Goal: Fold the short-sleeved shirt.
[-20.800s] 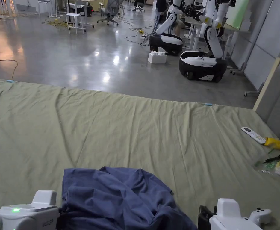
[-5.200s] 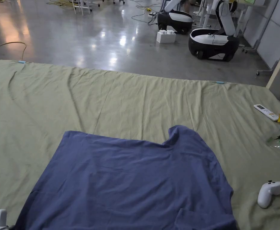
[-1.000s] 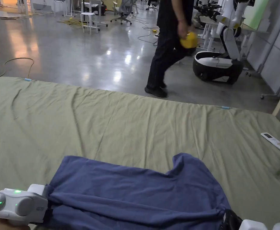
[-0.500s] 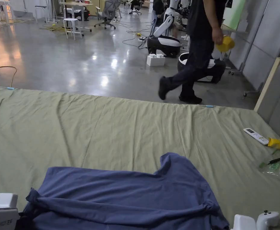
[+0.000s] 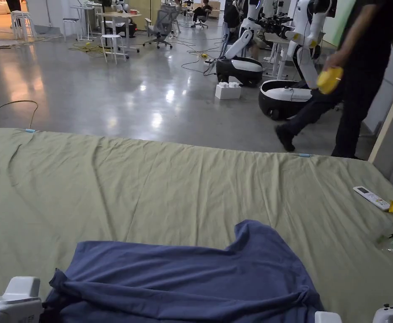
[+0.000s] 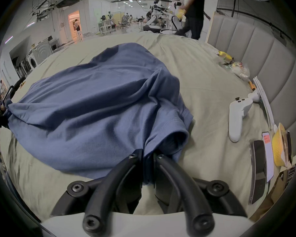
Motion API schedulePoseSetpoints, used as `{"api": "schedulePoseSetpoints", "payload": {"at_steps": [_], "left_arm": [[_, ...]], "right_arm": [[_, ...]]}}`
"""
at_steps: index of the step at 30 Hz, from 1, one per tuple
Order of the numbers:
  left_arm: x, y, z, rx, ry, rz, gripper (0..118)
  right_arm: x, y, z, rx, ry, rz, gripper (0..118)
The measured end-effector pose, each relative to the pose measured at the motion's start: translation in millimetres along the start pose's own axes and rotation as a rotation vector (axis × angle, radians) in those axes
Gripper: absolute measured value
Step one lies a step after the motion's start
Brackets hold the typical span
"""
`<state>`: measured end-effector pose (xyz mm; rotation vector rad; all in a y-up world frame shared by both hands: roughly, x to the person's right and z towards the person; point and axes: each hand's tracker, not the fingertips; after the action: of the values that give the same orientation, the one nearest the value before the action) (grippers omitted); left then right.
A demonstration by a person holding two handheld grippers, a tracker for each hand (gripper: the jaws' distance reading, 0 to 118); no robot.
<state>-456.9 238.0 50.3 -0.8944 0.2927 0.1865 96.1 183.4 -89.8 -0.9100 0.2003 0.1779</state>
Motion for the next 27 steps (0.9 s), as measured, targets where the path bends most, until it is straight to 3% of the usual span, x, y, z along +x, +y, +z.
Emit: {"api": "schedulePoseSetpoints", "payload": {"at_steps": [13, 27], "left_arm": [[-2.7, 30.6, 74.6, 0.131, -0.055, 0.005, 7], [-15.8, -96.8, 97.3, -0.039, -0.017, 0.049, 7]], "right_arm": [[17.6, 40.0, 87.2, 0.107, 0.021, 0.03, 11], [4.3, -66.8, 115.8, -0.028, 0.021, 0.14, 11]]}}
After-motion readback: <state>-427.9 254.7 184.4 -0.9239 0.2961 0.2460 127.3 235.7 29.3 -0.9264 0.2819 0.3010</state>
